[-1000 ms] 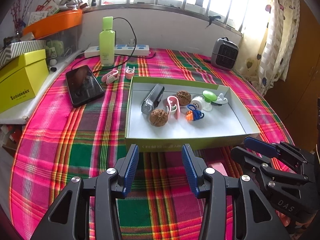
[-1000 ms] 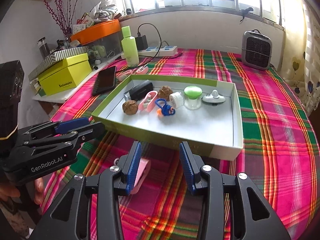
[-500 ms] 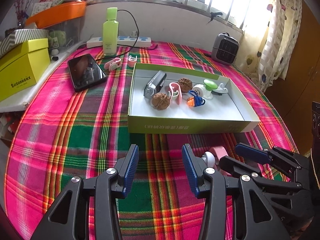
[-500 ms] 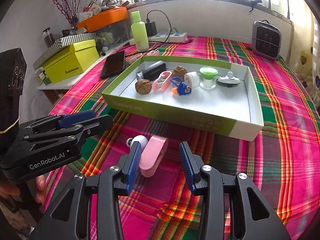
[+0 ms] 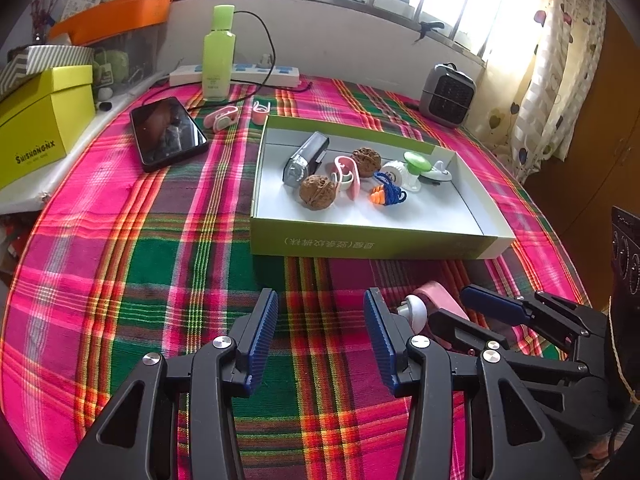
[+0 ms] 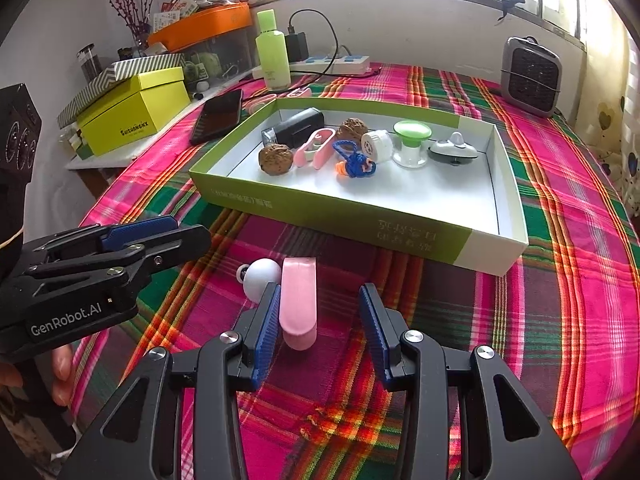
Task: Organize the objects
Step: 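Grasp the pink massager with the right tool while the left tool grasps the white knob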
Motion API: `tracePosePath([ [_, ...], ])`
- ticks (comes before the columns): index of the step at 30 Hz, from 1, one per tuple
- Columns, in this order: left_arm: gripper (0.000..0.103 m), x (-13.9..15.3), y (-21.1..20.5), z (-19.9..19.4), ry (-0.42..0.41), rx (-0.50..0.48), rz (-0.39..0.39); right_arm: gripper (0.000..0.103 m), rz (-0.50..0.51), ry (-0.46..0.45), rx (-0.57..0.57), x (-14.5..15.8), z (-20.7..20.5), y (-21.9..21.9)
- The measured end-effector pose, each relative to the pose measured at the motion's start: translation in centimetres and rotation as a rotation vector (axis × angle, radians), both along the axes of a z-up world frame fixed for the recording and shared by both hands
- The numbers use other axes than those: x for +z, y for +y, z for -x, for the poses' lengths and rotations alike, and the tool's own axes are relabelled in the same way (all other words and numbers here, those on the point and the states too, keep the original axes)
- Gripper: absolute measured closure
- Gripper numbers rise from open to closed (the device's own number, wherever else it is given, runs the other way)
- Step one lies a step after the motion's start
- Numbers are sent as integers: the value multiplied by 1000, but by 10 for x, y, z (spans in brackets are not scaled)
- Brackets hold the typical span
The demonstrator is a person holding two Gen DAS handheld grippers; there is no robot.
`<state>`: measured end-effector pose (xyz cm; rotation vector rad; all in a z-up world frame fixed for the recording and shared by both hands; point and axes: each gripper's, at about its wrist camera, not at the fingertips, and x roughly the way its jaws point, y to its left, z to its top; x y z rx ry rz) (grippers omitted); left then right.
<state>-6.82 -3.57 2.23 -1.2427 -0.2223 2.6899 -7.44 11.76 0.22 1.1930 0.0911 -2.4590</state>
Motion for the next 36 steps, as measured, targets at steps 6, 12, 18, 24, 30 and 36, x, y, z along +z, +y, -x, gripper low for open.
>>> tracePosePath([
  [6, 59, -1, 1, 1, -5, -3, 0, 62, -17, 2, 12, -2, 3, -4],
  [12, 59, -3, 3, 0, -9, -12, -6, 71, -24, 6, 13, -4, 4, -3],
  [18, 59, -4, 6, 1, -15, -30, -18, 80, -20, 14, 5, -3, 3, 1],
  [24, 58, -5, 13, 3, -16, -57, -26, 84, -20, 21, -8, -2, 2, 6],
  [30, 54, -5, 22, 4, -19, -106, -40, 84, -25, 32, -30, 1, 0, 14],
  [36, 54, -9, 30, 7, -29, -126, -24, 84, -21, 31, -51, 1, -1, 22],
])
